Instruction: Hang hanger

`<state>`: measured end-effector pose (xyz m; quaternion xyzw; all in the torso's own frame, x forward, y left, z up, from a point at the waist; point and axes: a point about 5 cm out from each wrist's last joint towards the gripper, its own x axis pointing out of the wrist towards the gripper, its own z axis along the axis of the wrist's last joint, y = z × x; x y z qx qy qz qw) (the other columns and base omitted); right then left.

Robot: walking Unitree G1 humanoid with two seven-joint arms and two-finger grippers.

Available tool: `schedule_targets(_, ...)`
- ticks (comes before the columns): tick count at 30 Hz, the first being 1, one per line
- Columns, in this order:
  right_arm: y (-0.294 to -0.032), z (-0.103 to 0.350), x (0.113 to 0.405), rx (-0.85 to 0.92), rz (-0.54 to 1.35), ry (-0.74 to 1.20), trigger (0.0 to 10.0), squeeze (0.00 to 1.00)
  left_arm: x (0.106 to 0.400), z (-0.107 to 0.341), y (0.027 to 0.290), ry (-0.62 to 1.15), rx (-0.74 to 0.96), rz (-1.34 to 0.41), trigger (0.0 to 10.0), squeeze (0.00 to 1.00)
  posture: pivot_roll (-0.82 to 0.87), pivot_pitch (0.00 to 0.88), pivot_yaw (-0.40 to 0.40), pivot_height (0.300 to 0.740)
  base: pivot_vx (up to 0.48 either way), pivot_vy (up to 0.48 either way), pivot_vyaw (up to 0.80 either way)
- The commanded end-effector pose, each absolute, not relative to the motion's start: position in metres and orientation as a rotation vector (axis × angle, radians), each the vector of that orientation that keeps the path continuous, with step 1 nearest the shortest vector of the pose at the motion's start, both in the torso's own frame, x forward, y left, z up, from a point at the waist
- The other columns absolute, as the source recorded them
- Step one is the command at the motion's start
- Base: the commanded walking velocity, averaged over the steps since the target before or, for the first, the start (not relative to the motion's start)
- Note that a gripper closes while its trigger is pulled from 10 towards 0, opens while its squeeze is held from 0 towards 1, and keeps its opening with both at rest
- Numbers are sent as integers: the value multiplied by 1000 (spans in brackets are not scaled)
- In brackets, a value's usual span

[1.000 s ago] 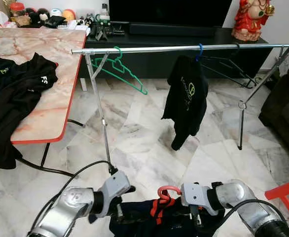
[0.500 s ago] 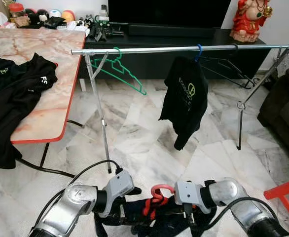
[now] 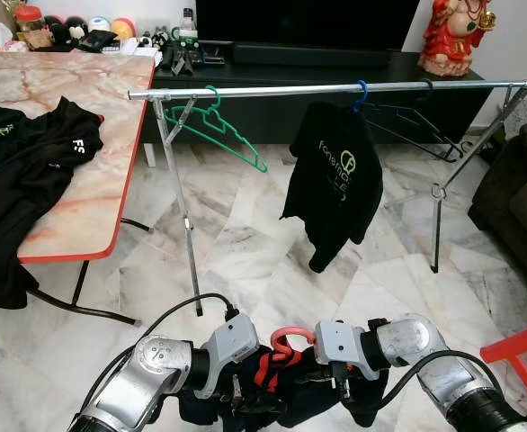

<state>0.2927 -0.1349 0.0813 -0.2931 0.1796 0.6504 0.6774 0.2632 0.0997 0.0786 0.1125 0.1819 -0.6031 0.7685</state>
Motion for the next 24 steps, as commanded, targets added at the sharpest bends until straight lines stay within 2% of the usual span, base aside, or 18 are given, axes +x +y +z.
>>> schedule_targets(1, -133, 93, 298, -644, 1447, 346, 0, 0, 264, 79, 95, 383, 272, -1313, 0, 0, 22, 128, -98, 740, 0, 0, 0)
schedule_targets(24, -138, 102, 300, -601, 1435, 315, 0, 0, 268, 85, 91, 328, 210, -1323, 0, 0, 16, 127, -97, 740, 0, 0, 0)
